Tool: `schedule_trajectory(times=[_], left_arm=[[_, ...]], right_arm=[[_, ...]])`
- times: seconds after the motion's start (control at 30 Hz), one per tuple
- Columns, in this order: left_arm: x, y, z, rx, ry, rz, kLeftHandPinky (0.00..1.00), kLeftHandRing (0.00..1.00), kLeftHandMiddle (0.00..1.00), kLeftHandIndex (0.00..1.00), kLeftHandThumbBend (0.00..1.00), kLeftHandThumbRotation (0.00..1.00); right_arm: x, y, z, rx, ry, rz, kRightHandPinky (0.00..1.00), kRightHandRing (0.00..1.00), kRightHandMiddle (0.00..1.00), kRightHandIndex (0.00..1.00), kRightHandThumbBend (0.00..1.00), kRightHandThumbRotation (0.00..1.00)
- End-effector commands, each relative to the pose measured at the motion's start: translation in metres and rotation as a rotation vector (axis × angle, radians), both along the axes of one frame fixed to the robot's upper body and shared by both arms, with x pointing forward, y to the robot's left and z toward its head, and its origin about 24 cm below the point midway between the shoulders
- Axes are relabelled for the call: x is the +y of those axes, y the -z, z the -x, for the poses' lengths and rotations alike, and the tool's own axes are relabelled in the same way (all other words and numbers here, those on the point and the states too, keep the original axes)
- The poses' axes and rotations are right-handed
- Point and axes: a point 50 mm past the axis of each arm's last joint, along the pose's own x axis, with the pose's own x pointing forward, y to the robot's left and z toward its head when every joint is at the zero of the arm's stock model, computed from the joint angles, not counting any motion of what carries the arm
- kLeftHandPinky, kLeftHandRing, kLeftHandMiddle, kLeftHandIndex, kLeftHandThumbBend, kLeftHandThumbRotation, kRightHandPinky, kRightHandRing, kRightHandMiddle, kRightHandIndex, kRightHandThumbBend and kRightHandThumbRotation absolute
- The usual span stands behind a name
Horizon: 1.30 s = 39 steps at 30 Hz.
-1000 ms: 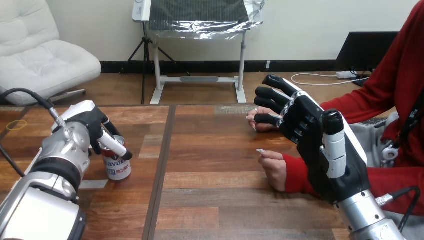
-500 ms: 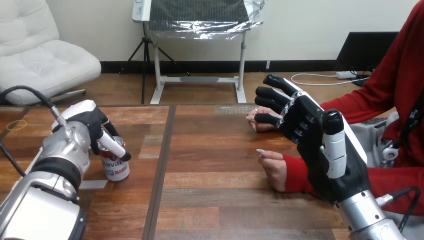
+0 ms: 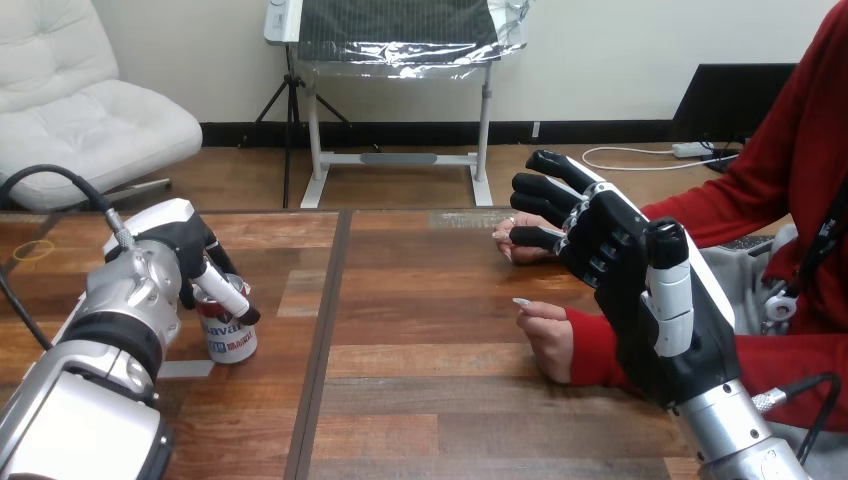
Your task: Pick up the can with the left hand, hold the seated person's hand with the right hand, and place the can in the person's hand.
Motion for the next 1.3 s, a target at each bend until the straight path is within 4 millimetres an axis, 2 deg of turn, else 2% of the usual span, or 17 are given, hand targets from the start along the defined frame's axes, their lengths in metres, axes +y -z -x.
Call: schedule_trajectory(times=[0.0, 0.13, 0.6, 1.27], left_arm=[[-0.0017, -0.0310, -0.0141, -0.080, 0.035, -0.051, 0.36, 0.42, 0.49, 0.57, 0.63, 0.00], [-0.0019, -0.0310, -0.0142, -0.091, 0.029, -0.070, 0.35, 0.41, 0.49, 0.56, 0.64, 0.00], [-0.0022, -0.0311, -0.0143, -0.119, 0.020, -0.086, 0.32, 0.40, 0.46, 0.45, 0.76, 0.00], [-0.0026, -0.0328, -0.0150, -0.132, 0.021, -0.104, 0.32, 0.40, 0.46, 0.44, 0.81, 0.00]], right_arm=[[0.0019, -0.0165, -0.0083, -0.076, -0.005, -0.010, 0.77, 0.86, 0.85, 0.87, 0.89, 1.00], [0.0020, -0.0165, -0.0080, -0.074, -0.004, -0.012, 0.77, 0.86, 0.85, 0.87, 0.89, 1.00], [0.0010, -0.0155, -0.0085, -0.073, -0.004, -0.007, 0.77, 0.86, 0.85, 0.87, 0.89, 1.00], [-0.0006, -0.0124, -0.0100, -0.055, 0.023, 0.003, 0.76, 0.85, 0.84, 0.86, 0.89, 1.00]])
